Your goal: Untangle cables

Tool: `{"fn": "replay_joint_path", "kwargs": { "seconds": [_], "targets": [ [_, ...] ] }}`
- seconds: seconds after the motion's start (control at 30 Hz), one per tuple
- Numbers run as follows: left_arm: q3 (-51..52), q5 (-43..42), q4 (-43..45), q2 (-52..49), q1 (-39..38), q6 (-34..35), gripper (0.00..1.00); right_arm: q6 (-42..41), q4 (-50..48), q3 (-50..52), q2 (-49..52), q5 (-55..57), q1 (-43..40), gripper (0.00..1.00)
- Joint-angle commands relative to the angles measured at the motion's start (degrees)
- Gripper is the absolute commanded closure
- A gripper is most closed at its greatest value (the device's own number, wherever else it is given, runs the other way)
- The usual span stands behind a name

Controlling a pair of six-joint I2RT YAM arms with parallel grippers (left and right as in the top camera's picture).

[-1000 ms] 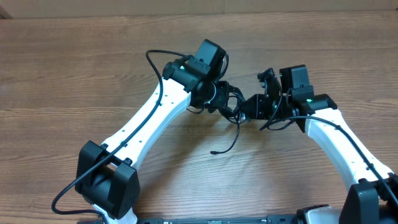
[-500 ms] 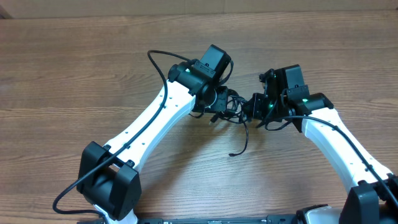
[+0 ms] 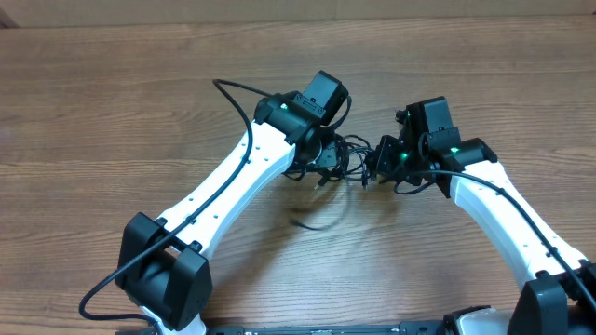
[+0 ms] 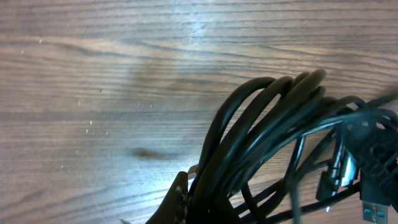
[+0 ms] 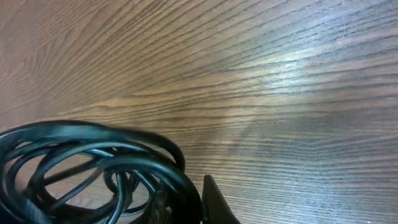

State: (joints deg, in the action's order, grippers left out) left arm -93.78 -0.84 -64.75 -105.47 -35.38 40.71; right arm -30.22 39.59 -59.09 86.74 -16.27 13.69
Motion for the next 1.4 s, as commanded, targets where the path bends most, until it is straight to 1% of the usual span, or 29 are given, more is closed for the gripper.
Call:
{"fn": "replay_joint_path", "kwargs": {
  "seconds": [0.0, 0.1, 0.33, 0.4, 0.47, 0.53, 0.57, 0.6, 0.63, 0.67, 0.7, 0.73, 0.83, 0.9, 1.03, 1.13, 1.2, 1.27, 1.37],
  "targets": [
    [-0.2, 18.3, -7.3, 3.3, 5.7, 3.5, 0.96, -1.7, 1.5, 0.5, 0.6, 27.9, -4.1, 0.96],
    [-0.2, 18.2, -8.5, 3.3, 7.2, 4.2, 0.96, -1.7, 2.4, 0.3, 0.6, 27.8, -4.6, 0.96],
    [-0.2, 17.9, -10.1, 4.1, 9.3, 4.5, 0.96, -1.3, 9.4, -3.9, 0.4, 27.4, -9.8, 0.96],
    [-0.2, 18.0, -9.9, 4.6, 9.2, 4.3, 0.96, 0.1, 10.9, -6.1, 0.4, 23.2, -11.0, 0.96],
    [-0.2, 18.0, -9.8, 5.0, 9.0, 4.3, 0.96, 6.0, 11.2, -8.2, 0.4, 14.2, -11.6, 0.96],
    [-0.2, 17.8, -9.6, 5.1, 9.0, 4.3, 0.96, 9.8, 11.5, -9.8, 0.4, 6.3, -11.6, 0.96],
    [-0.2, 17.5, -9.6, 5.1, 9.0, 4.3, 0.96, 12.2, 11.6, -10.5, 0.4, 1.4, -11.5, 0.94],
    [-0.2, 17.2, -9.6, 5.1, 9.0, 4.3, 0.96, 14.2, 11.6, -10.8, 0.4, -2.3, -11.3, 0.88],
    [-0.2, 16.7, -9.5, 5.1, 9.0, 4.3, 0.96, 16.2, 11.5, -10.8, 0.4, -6.1, -11.1, 0.69],
    [-0.2, 16.1, -9.2, 5.1, 9.0, 4.0, 0.96, 17.2, 11.5, -10.8, 0.4, -8.8, -10.8, 0.55],
    [-0.2, 15.1, -8.6, 5.1, 9.0, 3.0, 0.96, 17.2, 11.5, -10.8, 0.4, -10.1, -10.5, 0.47],
    [-0.2, 13.4, -7.6, 5.1, 9.0, 1.1, 0.96, 17.2, 11.5, -10.7, 0.4, -10.9, -10.1, 0.44],
    [-0.2, 6.2, -3.0, 5.2, 9.0, -6.3, 0.96, 17.3, 11.4, -10.7, 0.4, -10.8, -8.3, 0.40],
    [-0.2, 1.1, 0.7, 5.6, 9.0, -10.7, 0.96, 18.6, 11.3, -10.7, 0.4, -10.8, -7.0, 0.39],
    [-0.2, -2.3, 4.7, 7.2, 9.0, -12.7, 0.96, 18.6, 11.1, -10.7, 0.4, -10.9, -5.1, 0.38],
    [-0.2, -7.8, 7.3, 8.9, 8.9, -15.7, 0.96, 18.8, 9.8, -10.7, 0.4, -12.3, -3.3, 0.39],
    [-0.2, -12.1, 8.7, 9.7, 8.9, -17.5, 0.96, 20.5, 8.5, -10.7, 0.4, -14.6, -2.0, 0.39],
    [-0.2, -14.2, 9.2, 10.0, 8.9, -17.6, 0.96, 21.4, 7.0, -10.7, 0.4, -15.8, -0.5, 0.39],
    [-0.1, -14.2, 8.9, 10.0, 8.5, -17.6, 0.96, 21.4, 4.1, -10.7, 0.4, -15.8, 1.8, 0.39]
  ]
}}
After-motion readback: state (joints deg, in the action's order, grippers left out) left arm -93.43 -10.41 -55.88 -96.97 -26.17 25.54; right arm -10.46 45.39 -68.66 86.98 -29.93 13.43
